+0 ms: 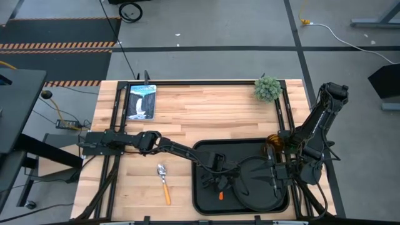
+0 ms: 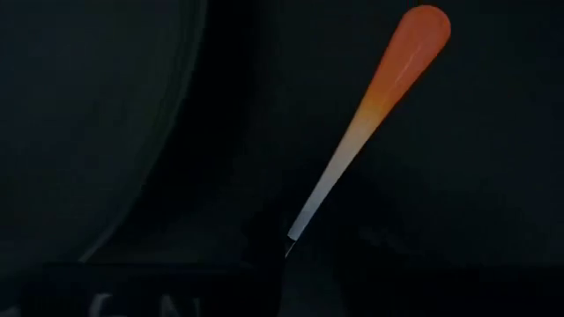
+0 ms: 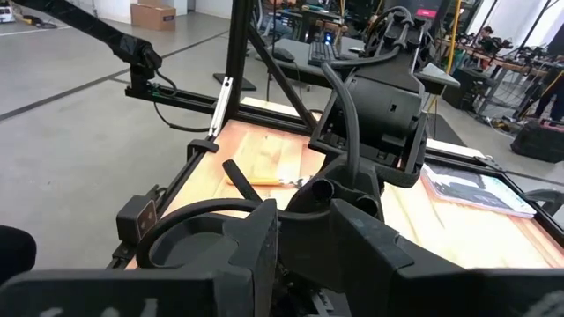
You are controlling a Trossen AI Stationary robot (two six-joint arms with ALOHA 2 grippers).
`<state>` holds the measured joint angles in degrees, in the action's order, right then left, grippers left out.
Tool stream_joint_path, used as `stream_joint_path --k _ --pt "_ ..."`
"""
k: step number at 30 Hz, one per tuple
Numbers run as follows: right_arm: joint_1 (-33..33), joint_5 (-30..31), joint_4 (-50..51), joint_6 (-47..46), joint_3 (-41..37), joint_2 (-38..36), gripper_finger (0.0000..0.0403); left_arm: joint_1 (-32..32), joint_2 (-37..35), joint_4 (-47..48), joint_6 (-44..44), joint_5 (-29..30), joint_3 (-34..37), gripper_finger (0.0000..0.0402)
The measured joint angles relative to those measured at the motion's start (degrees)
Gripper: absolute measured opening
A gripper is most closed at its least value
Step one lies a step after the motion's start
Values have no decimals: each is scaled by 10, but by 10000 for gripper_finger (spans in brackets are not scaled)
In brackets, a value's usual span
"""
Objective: Pick and place plate/cup/fork/spoon on tray
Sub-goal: Put the orange fork on the black tray to the left of the black plate
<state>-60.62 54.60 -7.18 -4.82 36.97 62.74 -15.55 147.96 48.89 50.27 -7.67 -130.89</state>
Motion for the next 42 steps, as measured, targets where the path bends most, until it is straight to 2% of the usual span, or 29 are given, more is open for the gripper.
stream_joint_path --k 9,14,23,35,42 --pt "0 0 0 -1 0 0 114 -1 0 -1 -34 0 1 56" --pt "0 0 0 0 0 0 114 -2 3 -2 -31 2 -8 54" --pt "0 0 0 0 0 0 114 -8 3 3 72 9 -11 62" --pt "0 -1 0 0 0 0 114 -7 3 21 82 4 -11 23" --pt "0 0 0 4 0 0 114 -8 2 22 153 3 -11 25"
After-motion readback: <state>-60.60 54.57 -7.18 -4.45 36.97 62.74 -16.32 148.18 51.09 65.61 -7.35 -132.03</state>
